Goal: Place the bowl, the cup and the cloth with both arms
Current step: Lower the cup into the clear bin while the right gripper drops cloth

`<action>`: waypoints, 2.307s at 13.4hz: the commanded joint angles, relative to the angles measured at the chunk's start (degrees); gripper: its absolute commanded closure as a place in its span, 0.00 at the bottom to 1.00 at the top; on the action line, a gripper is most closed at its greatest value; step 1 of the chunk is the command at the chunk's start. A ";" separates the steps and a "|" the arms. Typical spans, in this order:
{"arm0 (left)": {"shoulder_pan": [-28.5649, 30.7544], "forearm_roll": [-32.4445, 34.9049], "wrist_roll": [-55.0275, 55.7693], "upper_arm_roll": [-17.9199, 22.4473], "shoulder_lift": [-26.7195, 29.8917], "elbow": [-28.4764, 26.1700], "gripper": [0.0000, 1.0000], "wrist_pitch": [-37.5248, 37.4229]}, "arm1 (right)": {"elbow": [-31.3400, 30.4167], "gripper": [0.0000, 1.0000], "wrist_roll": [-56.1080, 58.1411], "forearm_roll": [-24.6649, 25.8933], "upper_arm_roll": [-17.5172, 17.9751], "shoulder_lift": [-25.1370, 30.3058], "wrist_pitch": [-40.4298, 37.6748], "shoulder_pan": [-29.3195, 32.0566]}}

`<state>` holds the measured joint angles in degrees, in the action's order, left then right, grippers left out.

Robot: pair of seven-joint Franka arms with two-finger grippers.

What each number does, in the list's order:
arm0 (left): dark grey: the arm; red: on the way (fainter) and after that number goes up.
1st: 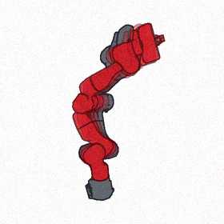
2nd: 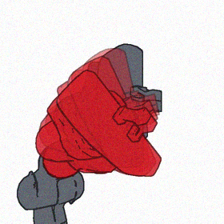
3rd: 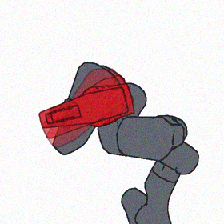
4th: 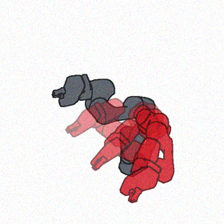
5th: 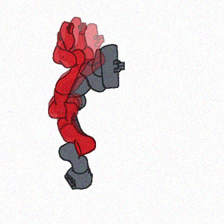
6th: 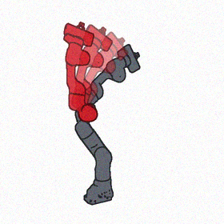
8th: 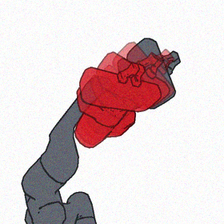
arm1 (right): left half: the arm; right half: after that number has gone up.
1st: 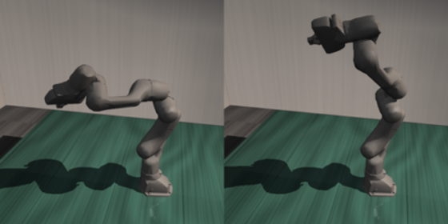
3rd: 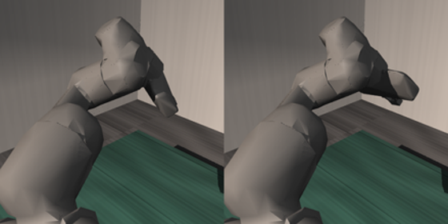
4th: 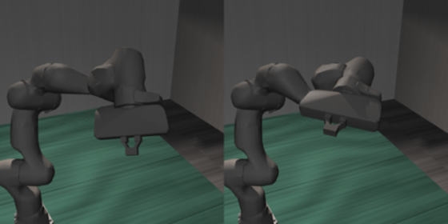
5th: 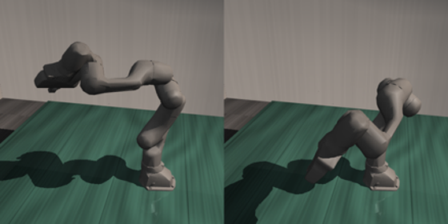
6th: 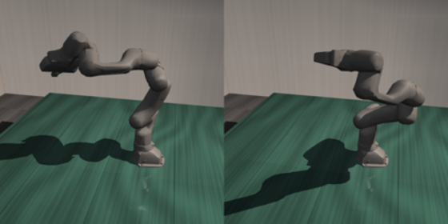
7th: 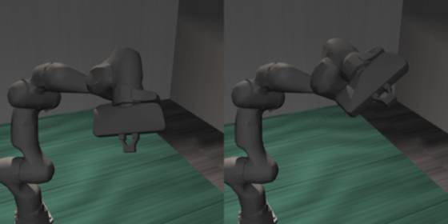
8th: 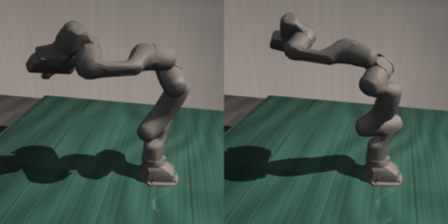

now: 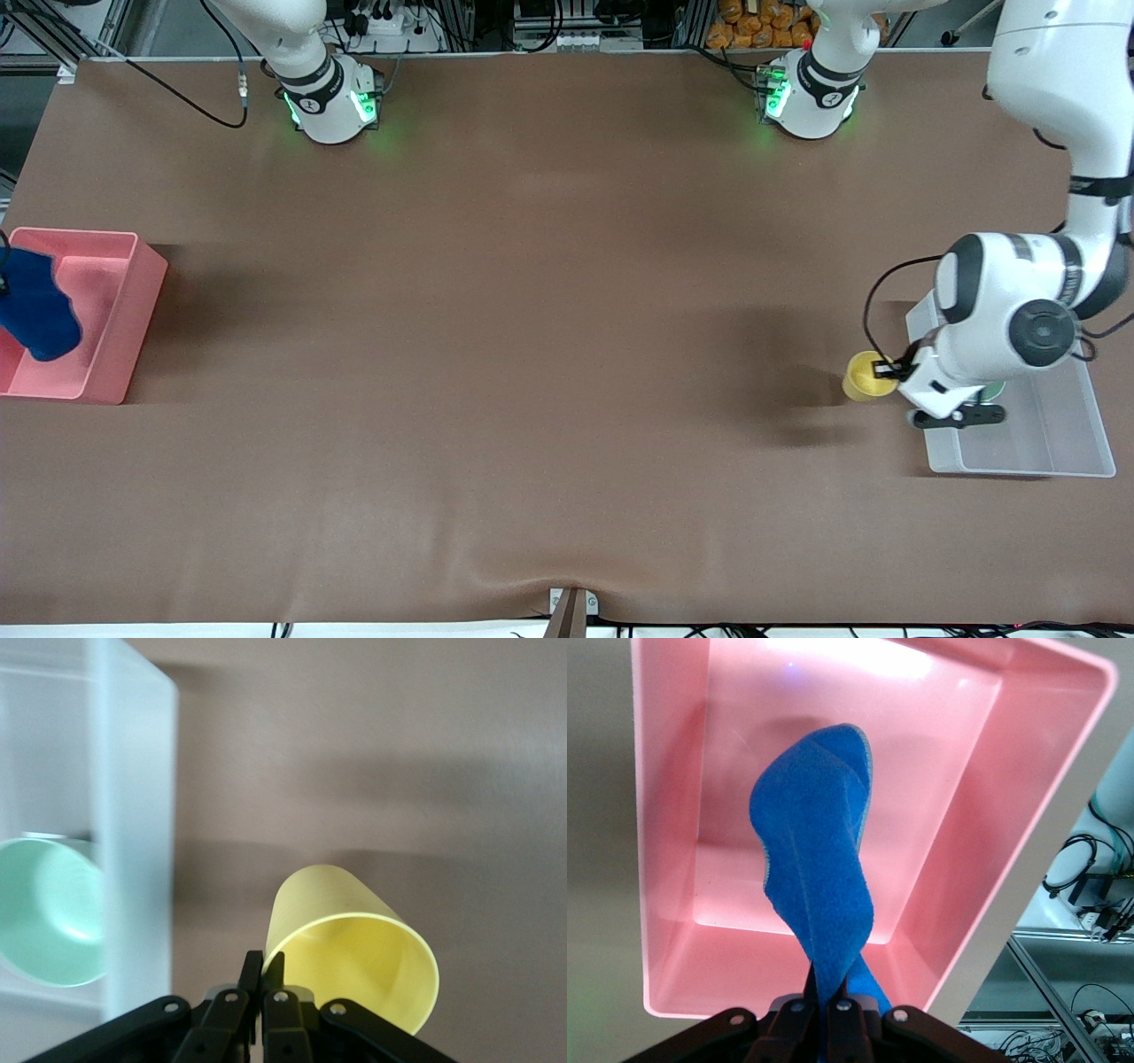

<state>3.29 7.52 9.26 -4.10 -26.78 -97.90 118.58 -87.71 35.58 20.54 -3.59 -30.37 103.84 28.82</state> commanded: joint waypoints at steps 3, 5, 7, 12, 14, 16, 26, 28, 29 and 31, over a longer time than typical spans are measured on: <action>5.83 0.57 -5.10 -0.12 -1.69 12.01 1.00 -7.31 | -0.44 1.00 1.77 -1.28 0.96 -1.97 -1.44 2.02; 10.22 -0.48 -10.73 -0.20 -3.53 14.91 1.00 -7.31 | -1.32 1.00 2.21 -4.09 0.96 -1.97 -4.51 2.46; 13.56 -1.27 -16.36 0.06 -6.34 19.13 1.00 -7.23 | -2.12 1.00 2.30 -4.45 0.96 -1.97 -4.70 2.82; 15.78 -1.36 -19.01 0.06 -15.13 24.95 1.00 -0.83 | -1.85 1.00 3.00 -4.98 0.96 -3.90 -3.12 3.61; 16.04 -1.45 -18.93 0.06 -17.50 24.69 1.00 0.68 | -1.85 1.00 4.57 -5.24 0.96 -4.96 -1.19 4.39; 15.96 -2.67 -18.93 0.06 -18.13 24.60 1.00 0.68 | -1.85 1.00 4.93 -5.24 0.96 -5.57 0.30 4.49; 14.73 -2.86 -18.40 -0.12 -19.63 24.16 0.00 3.50 | -1.94 1.00 6.17 -5.33 0.96 -7.33 3.83 5.28; 14.37 -1.81 -18.58 -0.12 -18.14 24.07 0.00 3.41 | -1.85 1.00 6.17 -5.33 1.04 -7.33 3.83 5.28; 14.37 -1.28 -18.49 -0.29 -17.96 23.98 0.00 3.32 | -1.85 1.00 6.08 -5.33 1.04 -7.33 3.74 5.28; 12.98 -1.27 -17.97 -0.38 -15.68 22.93 0.00 2.62 | -1.59 0.98 6.17 -5.33 1.13 -6.99 3.30 5.10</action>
<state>17.52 5.18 -9.08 -4.52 -45.39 -73.53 122.18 -89.86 40.71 15.96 -3.57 -37.64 107.49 32.81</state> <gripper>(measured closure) 0.216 0.978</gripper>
